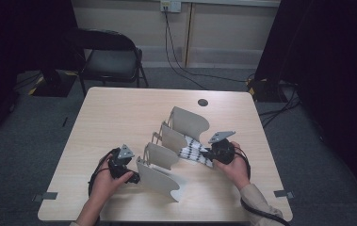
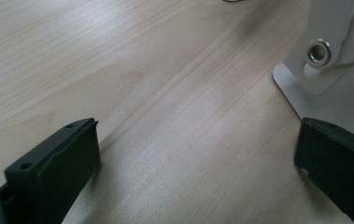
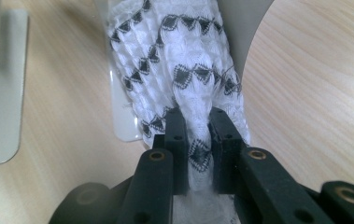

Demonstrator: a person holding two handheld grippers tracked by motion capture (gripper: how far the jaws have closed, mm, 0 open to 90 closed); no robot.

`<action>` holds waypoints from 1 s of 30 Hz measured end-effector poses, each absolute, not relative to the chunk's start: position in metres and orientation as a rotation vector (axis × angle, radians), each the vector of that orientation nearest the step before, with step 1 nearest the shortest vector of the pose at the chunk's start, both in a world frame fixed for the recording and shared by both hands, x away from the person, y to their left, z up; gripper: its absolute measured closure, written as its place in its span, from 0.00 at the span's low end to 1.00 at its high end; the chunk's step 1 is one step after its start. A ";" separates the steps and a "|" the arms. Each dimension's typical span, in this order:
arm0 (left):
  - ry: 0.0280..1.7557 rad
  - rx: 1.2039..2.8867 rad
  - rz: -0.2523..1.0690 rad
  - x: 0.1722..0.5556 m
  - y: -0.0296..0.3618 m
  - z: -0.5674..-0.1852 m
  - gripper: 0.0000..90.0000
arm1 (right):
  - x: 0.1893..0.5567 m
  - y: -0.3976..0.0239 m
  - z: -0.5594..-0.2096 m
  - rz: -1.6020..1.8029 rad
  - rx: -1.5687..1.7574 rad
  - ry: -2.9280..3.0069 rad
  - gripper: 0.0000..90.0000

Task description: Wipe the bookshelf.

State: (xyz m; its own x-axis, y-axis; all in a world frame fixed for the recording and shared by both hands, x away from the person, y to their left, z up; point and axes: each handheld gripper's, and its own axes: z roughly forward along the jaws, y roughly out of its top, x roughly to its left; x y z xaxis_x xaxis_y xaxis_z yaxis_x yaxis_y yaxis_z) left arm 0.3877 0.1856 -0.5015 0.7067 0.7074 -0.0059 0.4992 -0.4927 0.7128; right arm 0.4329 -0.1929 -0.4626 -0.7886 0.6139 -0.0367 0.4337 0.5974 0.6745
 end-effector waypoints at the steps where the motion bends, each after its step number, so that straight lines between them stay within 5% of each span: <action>1: 0.914 2.197 0.375 0.388 0.186 -0.501 0.00 | 0.431 -0.194 -0.462 0.976 0.858 2.563 0.89; 24: 0.915 2.197 0.375 0.388 0.186 -0.501 0.00 | 0.422 -0.210 -0.352 1.077 0.714 2.390 0.89; 30: 0.914 2.197 0.375 0.388 0.186 -0.502 0.00 | 0.430 -0.202 -0.354 1.043 0.708 2.405 0.89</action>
